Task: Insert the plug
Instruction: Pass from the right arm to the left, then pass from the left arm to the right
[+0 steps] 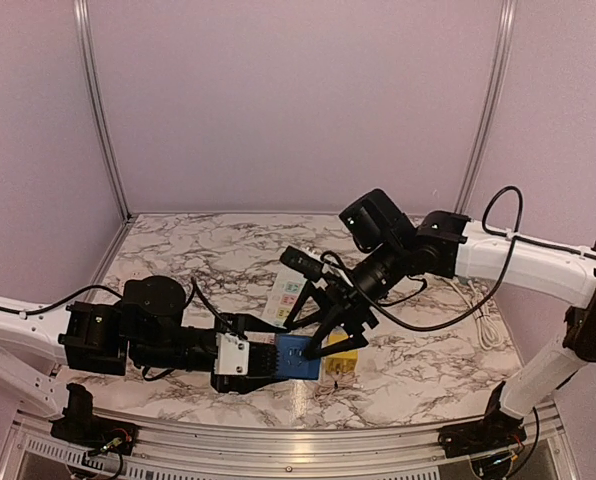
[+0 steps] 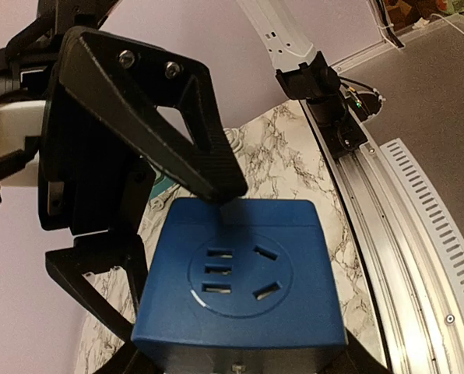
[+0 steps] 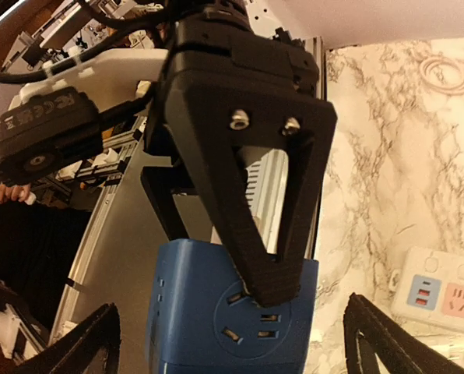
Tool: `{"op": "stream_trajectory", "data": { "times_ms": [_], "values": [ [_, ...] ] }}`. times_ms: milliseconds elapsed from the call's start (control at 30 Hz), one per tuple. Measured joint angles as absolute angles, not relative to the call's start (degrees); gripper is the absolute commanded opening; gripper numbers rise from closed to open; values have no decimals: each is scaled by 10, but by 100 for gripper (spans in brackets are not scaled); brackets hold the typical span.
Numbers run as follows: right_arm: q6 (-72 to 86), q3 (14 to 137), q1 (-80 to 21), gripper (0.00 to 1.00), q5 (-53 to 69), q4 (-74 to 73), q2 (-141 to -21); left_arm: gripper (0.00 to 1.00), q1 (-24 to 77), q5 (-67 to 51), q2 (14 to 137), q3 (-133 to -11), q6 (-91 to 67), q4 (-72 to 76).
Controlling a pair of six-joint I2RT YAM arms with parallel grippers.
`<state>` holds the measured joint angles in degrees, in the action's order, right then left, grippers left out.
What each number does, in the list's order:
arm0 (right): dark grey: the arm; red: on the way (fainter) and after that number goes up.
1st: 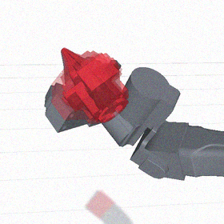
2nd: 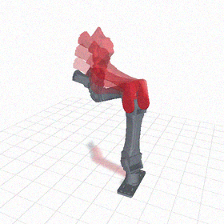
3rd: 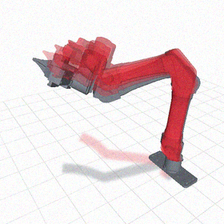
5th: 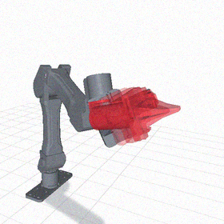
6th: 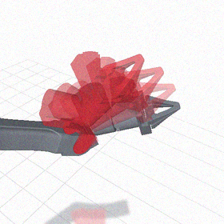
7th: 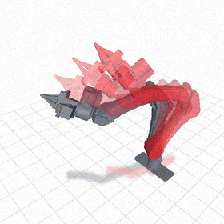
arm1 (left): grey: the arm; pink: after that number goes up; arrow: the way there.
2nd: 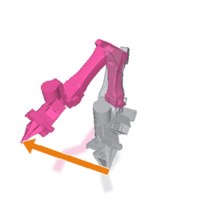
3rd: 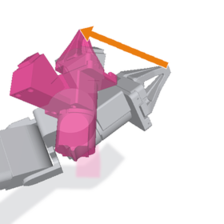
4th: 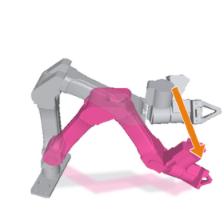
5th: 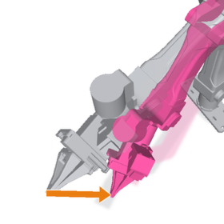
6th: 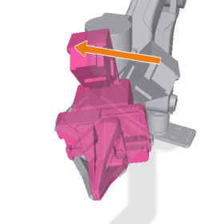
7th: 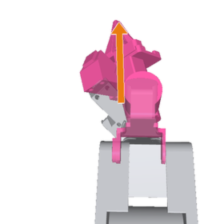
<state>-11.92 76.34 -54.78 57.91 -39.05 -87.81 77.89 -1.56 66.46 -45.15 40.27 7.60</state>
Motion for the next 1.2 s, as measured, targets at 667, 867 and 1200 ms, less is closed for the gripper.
{"op": "stream_trajectory", "data": {
  "times_ms": [667, 867, 1200],
  "values": [
    [-7, 498, -529, 98, 309, 84, -579, 30, 750, 30, 625, -270, 31, 533],
    [3, 496, -537, 96, 340, 151, -621, 30, 750, 15, 668, -267, -24, 655],
    [34, 497, -555, 90, 453, 201, -677, 31, 750, -9, 687, -267, -51, 712]
  ]
}}
